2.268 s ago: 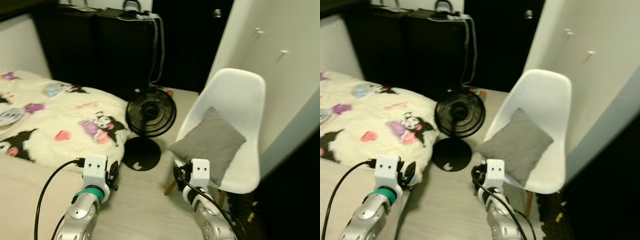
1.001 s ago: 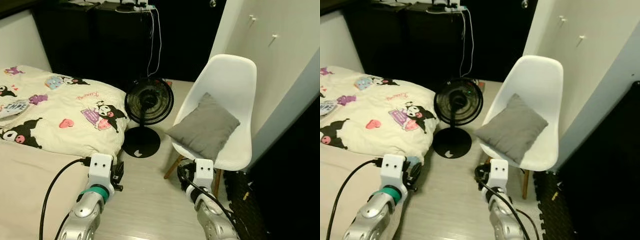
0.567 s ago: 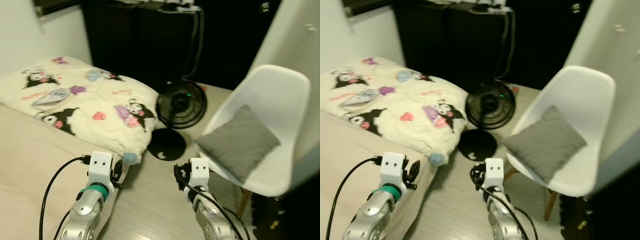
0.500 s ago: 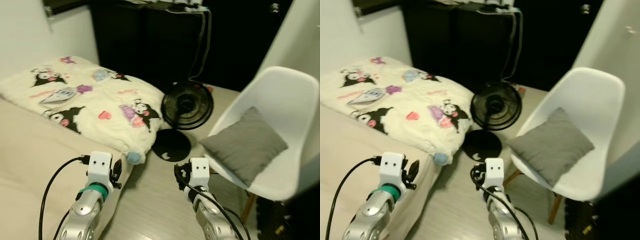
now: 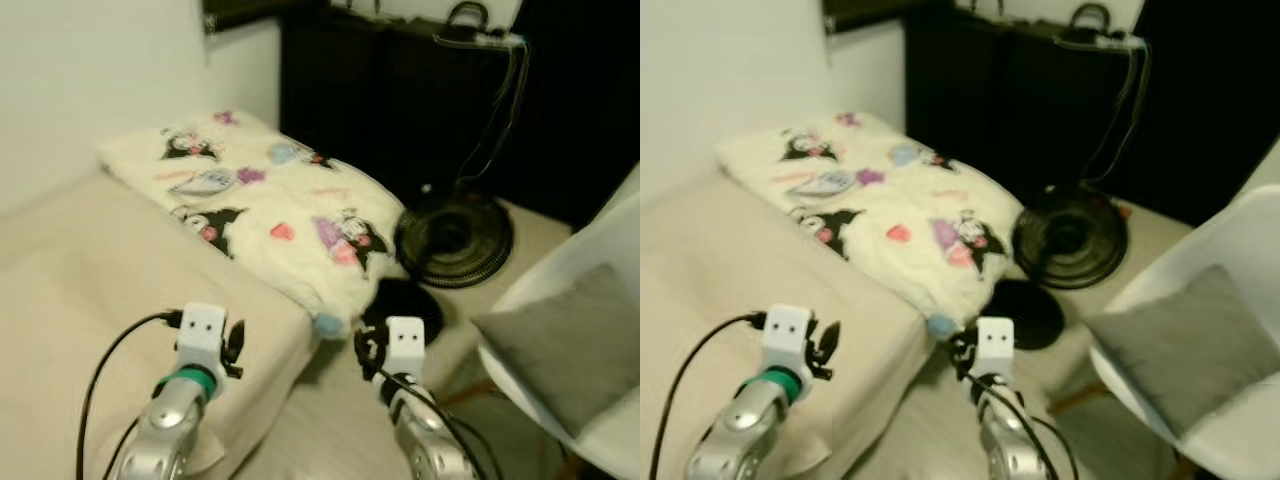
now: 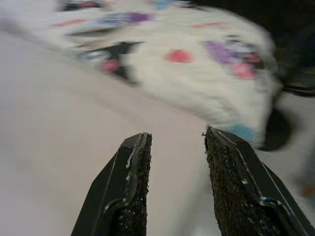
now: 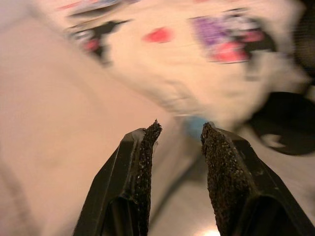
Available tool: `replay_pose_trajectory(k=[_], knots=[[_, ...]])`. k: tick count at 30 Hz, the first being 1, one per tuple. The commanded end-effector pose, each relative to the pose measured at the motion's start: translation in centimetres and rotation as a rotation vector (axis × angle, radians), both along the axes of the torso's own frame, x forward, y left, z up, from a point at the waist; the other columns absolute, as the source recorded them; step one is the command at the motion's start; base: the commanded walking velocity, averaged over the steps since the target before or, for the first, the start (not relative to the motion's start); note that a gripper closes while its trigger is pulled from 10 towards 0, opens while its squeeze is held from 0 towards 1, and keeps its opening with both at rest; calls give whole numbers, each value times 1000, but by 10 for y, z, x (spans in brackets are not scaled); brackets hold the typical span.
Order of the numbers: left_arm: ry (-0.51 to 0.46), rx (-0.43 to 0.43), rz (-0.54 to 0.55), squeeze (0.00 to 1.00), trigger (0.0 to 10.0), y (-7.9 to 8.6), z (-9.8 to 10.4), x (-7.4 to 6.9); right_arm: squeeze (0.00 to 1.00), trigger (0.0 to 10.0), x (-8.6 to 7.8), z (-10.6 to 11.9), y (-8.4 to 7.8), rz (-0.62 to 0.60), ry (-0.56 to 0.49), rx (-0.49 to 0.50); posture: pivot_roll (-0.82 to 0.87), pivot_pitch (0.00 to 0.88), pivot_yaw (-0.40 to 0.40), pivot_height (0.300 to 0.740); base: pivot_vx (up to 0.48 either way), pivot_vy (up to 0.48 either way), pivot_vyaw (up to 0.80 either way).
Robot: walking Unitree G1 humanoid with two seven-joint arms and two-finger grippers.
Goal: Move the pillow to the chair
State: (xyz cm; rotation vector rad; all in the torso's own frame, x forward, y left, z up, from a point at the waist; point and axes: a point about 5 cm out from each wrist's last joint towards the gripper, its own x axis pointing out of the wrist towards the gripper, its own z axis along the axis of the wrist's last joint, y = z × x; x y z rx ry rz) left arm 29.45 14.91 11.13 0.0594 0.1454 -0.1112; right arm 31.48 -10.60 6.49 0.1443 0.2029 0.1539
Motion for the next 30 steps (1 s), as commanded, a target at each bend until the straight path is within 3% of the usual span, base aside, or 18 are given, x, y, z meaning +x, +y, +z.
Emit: replay_pose_trajectory(k=[1, 10, 30], knots=[[25, 26, -3, 0, 10000, 4, -5, -5, 0, 10000, -3, -7, 5, -7, 28, 20, 106, 15, 26, 740, 0, 0, 800], [30, 55, -27, 0, 10000, 9, -2, -4, 0, 10000, -3, -7, 17, -9, 17, 36, 132, 0, 56, 740, 0, 0, 800], [39, 52, -15, 0, 10000, 4, -5, -1, 0, 10000, 0, -10, 5, -30, 13, 17, 101, 0, 34, 740, 0, 0, 800]])
